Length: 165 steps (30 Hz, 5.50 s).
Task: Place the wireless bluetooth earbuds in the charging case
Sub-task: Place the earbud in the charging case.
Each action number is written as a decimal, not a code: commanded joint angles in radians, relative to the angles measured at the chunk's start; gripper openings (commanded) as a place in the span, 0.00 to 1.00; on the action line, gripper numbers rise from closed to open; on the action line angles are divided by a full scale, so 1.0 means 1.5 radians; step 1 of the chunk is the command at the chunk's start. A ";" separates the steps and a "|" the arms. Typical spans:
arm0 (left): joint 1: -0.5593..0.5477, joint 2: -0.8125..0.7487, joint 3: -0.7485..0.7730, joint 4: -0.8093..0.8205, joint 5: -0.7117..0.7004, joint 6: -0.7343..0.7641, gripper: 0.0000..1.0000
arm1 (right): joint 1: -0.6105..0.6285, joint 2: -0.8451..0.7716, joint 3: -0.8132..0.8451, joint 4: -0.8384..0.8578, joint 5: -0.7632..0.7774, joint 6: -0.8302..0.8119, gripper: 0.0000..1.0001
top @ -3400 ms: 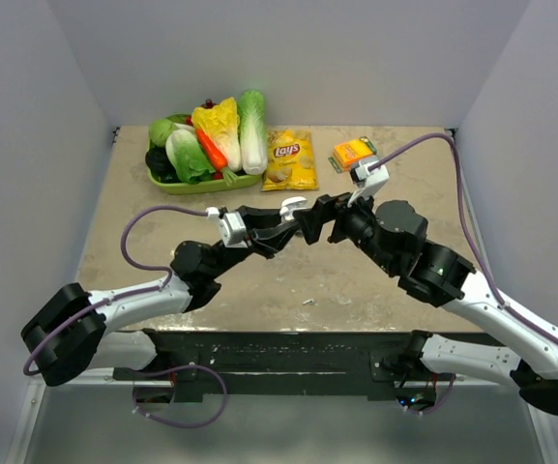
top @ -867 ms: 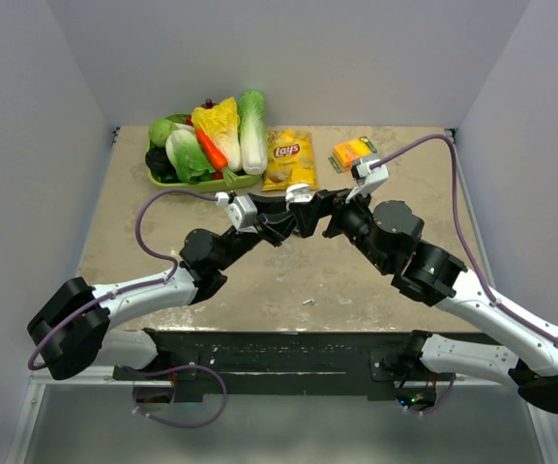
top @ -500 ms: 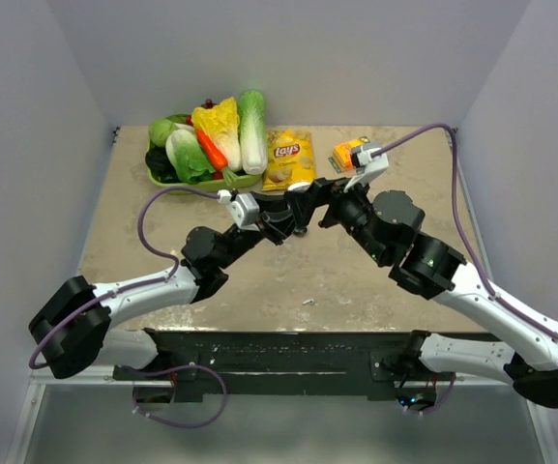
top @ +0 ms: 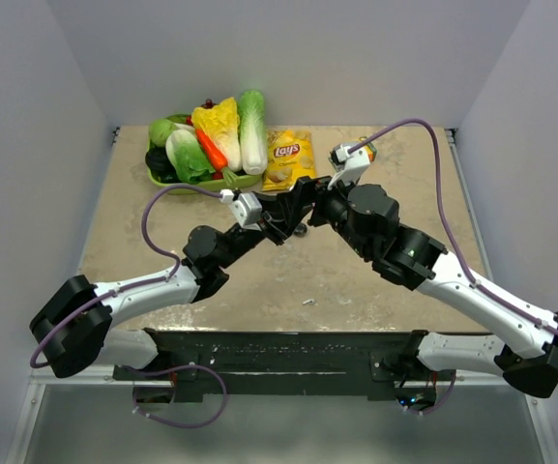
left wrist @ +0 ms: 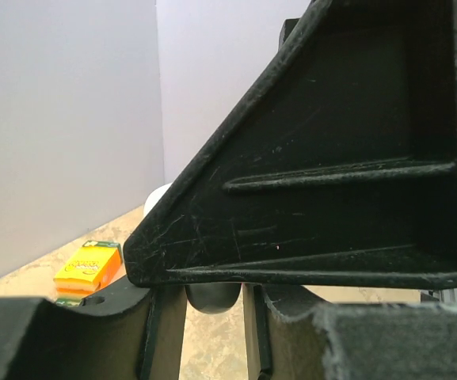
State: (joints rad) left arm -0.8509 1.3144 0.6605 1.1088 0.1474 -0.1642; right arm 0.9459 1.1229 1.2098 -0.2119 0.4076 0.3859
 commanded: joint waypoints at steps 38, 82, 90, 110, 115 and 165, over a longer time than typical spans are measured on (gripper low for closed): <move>0.000 -0.046 0.015 0.008 -0.028 0.012 0.00 | -0.006 -0.138 -0.073 0.038 -0.010 -0.010 0.94; -0.037 -0.051 0.036 -0.044 -0.093 0.071 0.00 | -0.006 -0.034 0.007 -0.078 0.069 0.015 0.94; -0.036 -0.062 0.029 -0.044 -0.093 0.072 0.00 | -0.007 -0.054 -0.004 -0.082 0.081 0.016 0.94; -0.036 -0.086 0.012 -0.034 -0.089 0.068 0.00 | -0.015 -0.081 -0.026 -0.094 0.102 0.010 0.94; -0.036 -0.094 0.003 -0.033 -0.089 0.066 0.00 | -0.018 -0.087 -0.028 -0.095 0.108 0.009 0.94; -0.037 -0.093 -0.005 -0.040 -0.070 0.057 0.00 | -0.019 -0.110 -0.074 0.038 -0.005 -0.025 0.95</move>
State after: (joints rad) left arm -0.9039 1.2114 0.6563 0.9852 0.0338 -0.0685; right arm 0.9207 0.9623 1.0992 -0.1650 0.3561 0.3634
